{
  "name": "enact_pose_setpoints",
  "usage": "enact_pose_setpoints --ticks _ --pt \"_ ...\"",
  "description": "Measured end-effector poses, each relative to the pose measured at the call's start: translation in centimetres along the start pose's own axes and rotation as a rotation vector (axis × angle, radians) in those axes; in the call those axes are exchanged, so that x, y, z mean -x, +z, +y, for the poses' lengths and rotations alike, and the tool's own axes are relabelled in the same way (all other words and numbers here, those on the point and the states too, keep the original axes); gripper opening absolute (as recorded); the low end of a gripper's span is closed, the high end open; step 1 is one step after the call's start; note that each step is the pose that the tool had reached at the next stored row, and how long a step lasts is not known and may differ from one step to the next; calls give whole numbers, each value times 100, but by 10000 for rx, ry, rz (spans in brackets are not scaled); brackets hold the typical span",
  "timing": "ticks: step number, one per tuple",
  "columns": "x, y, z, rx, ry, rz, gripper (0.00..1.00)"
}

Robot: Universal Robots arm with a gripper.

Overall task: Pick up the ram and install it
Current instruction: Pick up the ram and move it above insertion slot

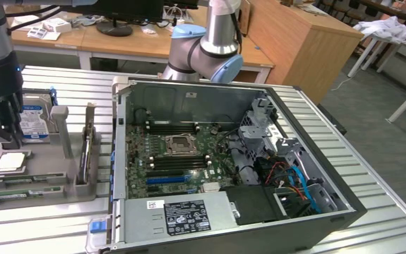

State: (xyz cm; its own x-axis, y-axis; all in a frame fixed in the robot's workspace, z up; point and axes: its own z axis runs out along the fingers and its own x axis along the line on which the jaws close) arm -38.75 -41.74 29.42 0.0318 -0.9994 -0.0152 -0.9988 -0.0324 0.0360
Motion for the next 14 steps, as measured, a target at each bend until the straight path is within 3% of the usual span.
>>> enact_pose_setpoints --ticks 14 --pt "-3 178 -6 -1 69 -2 31"
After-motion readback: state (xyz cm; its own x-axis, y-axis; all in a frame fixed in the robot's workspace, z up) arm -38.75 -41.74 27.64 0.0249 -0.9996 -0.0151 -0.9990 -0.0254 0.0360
